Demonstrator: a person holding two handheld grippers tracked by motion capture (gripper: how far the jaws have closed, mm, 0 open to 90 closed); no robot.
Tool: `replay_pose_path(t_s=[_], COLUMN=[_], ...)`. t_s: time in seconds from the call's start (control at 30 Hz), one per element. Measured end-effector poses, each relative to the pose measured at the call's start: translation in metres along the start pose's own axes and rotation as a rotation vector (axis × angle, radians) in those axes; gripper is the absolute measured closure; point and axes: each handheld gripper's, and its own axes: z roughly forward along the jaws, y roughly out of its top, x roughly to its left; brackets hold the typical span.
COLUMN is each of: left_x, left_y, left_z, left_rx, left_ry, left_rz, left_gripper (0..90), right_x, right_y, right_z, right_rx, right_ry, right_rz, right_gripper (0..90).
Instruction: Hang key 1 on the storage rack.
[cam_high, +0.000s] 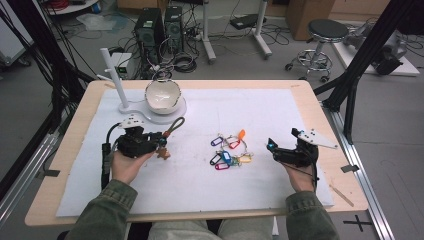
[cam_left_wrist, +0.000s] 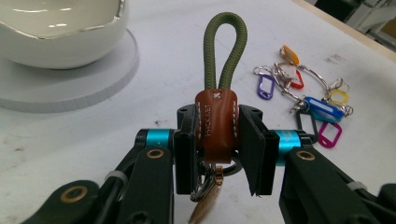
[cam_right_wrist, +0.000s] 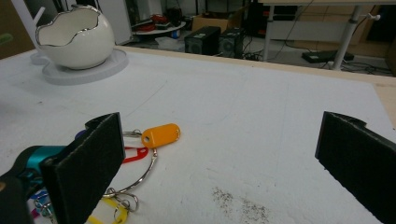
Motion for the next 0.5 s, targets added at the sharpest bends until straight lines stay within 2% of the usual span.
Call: replay_pose_path(t_s=[0.13, 0.17, 0.5], left_x=[0.007, 0.011, 0.028], left_y=[0.004, 0.005, 0.009], left_z=[-0.009, -0.015, -0.034], left_rx=[-0.022, -0.046, -0.097], left_ry=[0.014, 0.018, 0.056], left_rz=[-0.01, -0.023, -0.06], left_gripper=[68.3, 68.3, 68.4], right_x=[-0.001, 0.0, -0.001], right_y=[0.0, 0.0, 0.0], right_z=[0.0, 0.0, 0.0], right_rx=[-0.002, 0.001, -0.002], right_ry=[0.0, 0.001, -0.004], right_rz=[-0.005, 0.001, -0.006], right_gripper=[0.5, 0.6, 0.6])
